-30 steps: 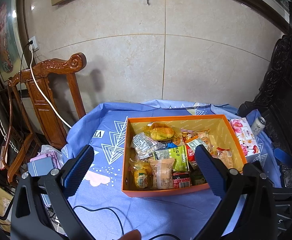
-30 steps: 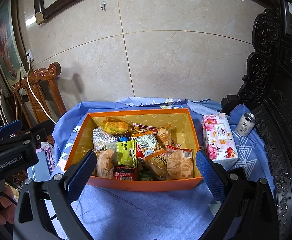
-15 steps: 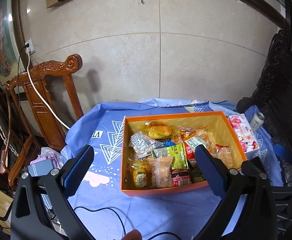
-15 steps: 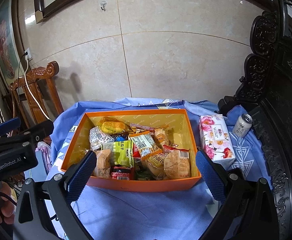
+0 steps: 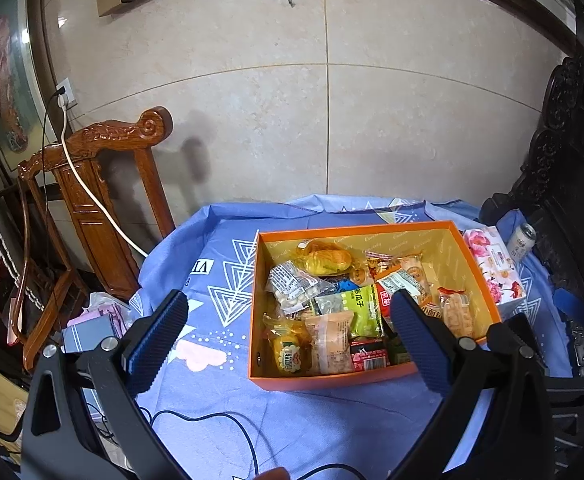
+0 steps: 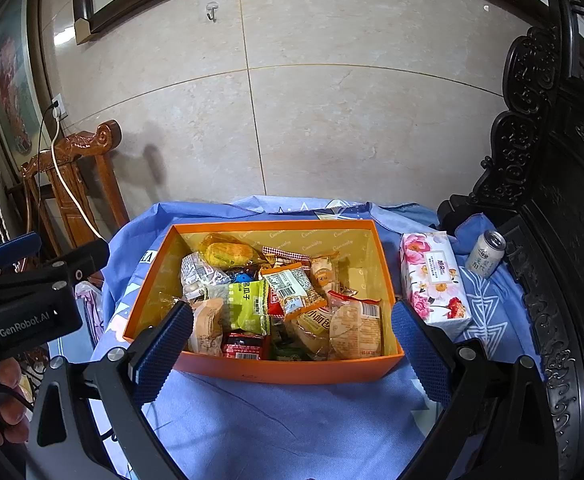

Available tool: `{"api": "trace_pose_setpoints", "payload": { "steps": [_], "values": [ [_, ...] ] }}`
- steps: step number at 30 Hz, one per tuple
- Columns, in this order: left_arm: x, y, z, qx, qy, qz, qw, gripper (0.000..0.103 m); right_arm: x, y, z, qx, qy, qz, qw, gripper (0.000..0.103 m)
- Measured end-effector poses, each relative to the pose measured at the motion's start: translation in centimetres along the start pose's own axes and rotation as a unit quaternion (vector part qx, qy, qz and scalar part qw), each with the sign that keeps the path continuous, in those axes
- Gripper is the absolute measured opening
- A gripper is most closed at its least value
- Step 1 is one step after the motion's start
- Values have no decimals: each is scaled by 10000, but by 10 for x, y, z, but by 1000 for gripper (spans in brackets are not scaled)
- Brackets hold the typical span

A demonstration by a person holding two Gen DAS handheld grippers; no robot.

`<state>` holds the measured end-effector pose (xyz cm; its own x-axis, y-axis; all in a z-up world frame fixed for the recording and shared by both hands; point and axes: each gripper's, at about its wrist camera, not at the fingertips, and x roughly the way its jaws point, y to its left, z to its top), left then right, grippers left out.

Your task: Organize snacks

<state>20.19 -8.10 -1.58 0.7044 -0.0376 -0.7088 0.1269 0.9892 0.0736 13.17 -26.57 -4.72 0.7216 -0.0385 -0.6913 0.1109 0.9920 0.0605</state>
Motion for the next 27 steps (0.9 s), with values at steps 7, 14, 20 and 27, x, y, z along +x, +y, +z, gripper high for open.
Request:
{"api": "trace_pose_setpoints", "payload": {
  "steps": [7, 14, 20, 27],
  "values": [
    [0, -1, 0, -10, 18, -64, 10000, 99, 0, 2, -1, -30, 8, -1, 10000, 100],
    [1, 0, 0, -33, 46, -63, 10000, 99, 0, 2, -1, -37, 9, -2, 10000, 100],
    [1, -1, 0, -66, 67, -138, 9999, 99, 0, 3, -2, -40, 15, 1, 10000, 100],
    [-8, -6, -3, 6, -126, -54, 9999, 99, 0, 2, -3, -38, 11, 5, 10000, 100]
  ]
}}
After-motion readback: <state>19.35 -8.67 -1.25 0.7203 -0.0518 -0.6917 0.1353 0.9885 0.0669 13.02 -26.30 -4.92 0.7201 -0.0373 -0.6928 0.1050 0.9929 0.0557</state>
